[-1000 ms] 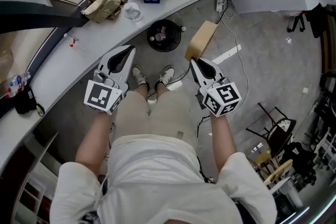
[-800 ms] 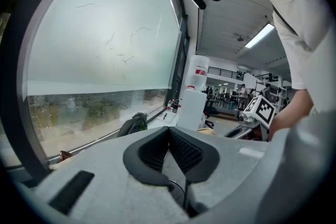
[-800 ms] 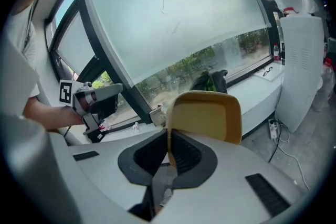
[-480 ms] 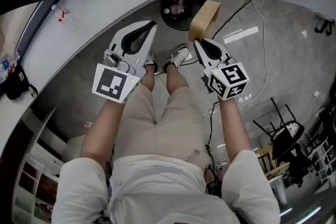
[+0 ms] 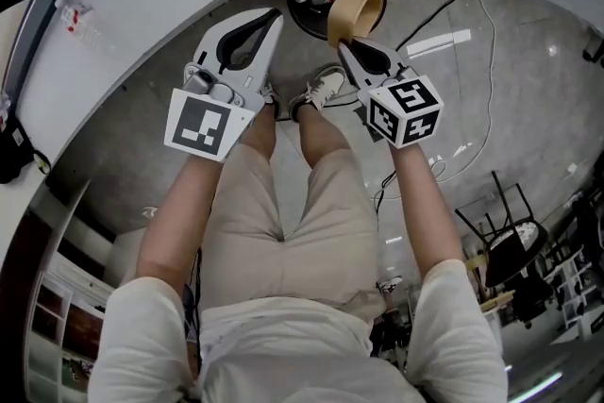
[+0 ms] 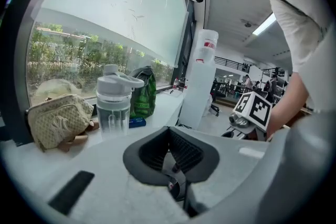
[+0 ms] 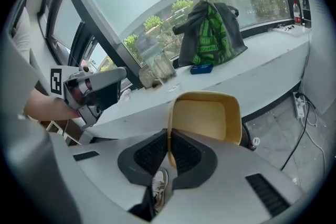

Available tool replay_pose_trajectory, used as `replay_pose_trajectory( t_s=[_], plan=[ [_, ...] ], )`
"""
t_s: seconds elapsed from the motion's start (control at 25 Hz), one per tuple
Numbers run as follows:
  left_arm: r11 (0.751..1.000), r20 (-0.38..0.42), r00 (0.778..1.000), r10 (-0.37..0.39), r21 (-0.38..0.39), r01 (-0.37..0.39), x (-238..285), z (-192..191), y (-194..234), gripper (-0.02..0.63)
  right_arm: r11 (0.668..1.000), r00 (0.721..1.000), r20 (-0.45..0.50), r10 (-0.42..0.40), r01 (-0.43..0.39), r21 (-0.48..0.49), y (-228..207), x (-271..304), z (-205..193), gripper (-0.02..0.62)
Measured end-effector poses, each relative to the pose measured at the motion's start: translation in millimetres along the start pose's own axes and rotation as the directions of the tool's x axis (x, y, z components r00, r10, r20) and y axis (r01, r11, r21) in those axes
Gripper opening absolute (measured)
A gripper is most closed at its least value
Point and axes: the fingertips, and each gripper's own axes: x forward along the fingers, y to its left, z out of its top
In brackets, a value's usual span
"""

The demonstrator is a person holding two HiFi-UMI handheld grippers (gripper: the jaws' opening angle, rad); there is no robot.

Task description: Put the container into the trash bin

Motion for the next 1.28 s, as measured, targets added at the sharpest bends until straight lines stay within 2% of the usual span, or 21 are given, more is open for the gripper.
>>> replay_pose_trajectory(
  t_s=[0.16,0.36,0.6,0.84,1.0,1.12,1.28],
  plan=[
    [1.0,-0.008,1.0,0.003,0.004,-0.003,17,-24,6,0.017,1.0,0.999,-0.039,0.008,-0.008,0.011,-22,32,-11,0.023],
    [1.0,-0.069,0.997,-0.016,0.009,0.017,40,-67,6,0.015,0.999,0.991,-0.127,0.033,-0.031,0.018,-46,65,-30,0.025],
    [1.0,-0.066,0.998,-0.021,0.007,0.021,63,-99,12,0.017,0.999,0.98,-0.193,0.037,-0.036,0.012,-71,97,-43,0.025],
    [1.0,-0.065,0.998,-0.021,-0.002,0.021,79,-117,19,0.017,0.999,0.961,-0.272,0.041,-0.034,0.029,-90,125,-61,0.025],
    [1.0,-0.069,0.997,-0.022,0.001,0.022,86,-126,24,0.017,0.995,0.939,-0.328,0.1,-0.085,0.06,-95,140,-78,0.025],
    [1.0,-0.066,0.998,-0.025,0.005,0.025,88,-129,28,0.017,0.996,0.931,-0.355,0.085,-0.066,0.066,-108,148,-88,0.025],
    [1.0,-0.068,0.997,-0.027,0.004,0.027,86,-133,30,0.015,0.986,0.919,-0.377,0.113,-0.058,0.156,-116,160,-102,0.025]
  ],
)
